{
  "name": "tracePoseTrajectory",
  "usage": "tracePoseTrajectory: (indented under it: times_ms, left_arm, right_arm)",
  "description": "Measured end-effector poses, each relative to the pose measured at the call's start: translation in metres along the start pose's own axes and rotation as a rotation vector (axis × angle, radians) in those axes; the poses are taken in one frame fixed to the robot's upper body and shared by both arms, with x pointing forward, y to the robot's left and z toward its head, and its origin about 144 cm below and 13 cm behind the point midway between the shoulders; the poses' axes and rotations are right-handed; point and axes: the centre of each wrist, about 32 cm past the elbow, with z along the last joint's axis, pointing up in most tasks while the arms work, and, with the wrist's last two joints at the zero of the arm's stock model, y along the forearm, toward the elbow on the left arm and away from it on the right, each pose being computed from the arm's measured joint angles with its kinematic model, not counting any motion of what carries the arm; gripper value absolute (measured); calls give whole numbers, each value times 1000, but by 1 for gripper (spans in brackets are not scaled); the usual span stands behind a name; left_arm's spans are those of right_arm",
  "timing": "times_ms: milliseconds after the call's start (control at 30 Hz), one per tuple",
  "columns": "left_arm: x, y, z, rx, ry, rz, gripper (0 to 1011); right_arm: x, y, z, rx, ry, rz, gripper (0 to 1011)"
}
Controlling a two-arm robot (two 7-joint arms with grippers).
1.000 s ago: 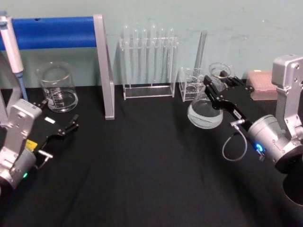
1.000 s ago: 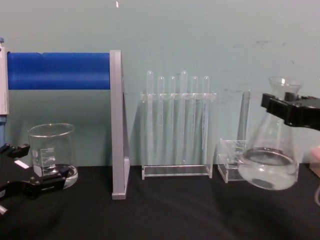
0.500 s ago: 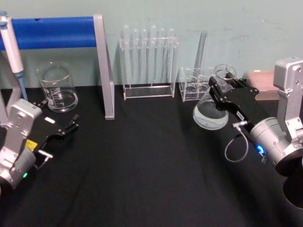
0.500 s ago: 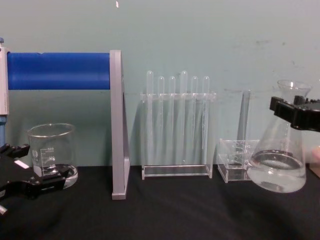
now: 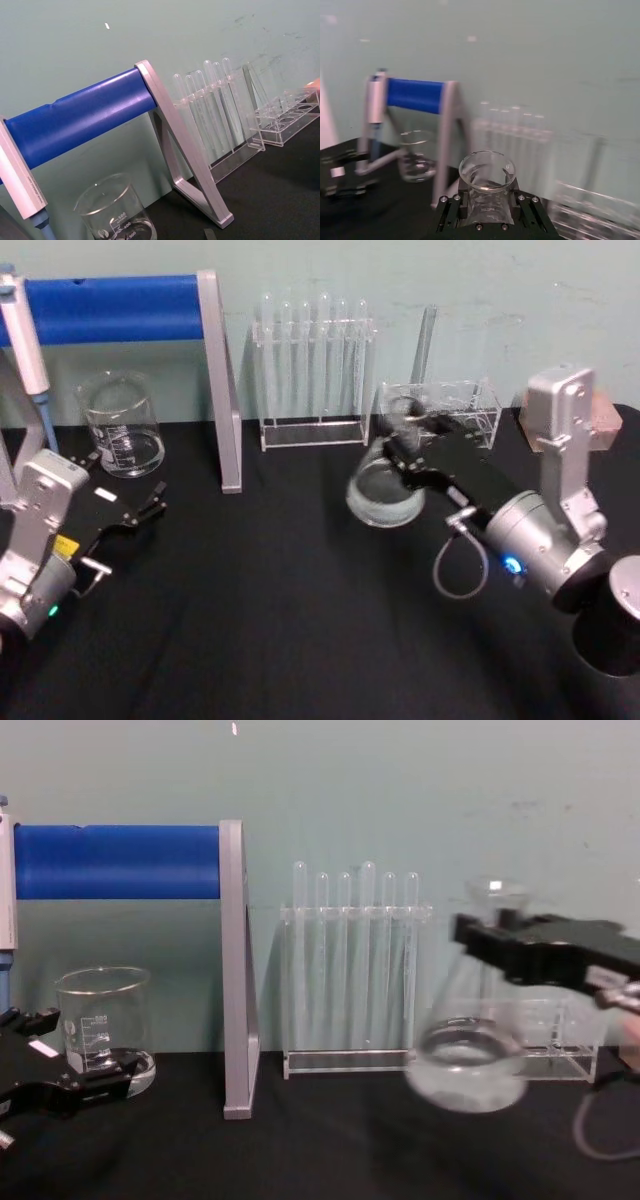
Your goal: Grasp the erlenmeyer flask with one hand, shake it three times, then place it back.
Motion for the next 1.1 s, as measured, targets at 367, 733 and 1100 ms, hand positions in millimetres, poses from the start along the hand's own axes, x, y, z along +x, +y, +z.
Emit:
tracePoseTrajectory:
  times_ms: [367,733,1100]
  left_arm:
    - [0,0,0,0,0,0,1001]
    - [0,0,0,0,0,0,1001]
    - [0,0,0,0,0,0,1001]
  right_arm:
    - [-23,16,-2,3,-1,264,449]
    - [-23,18,-3,14,5,244,449]
    - [4,-4,-3,21,-11,-19,449]
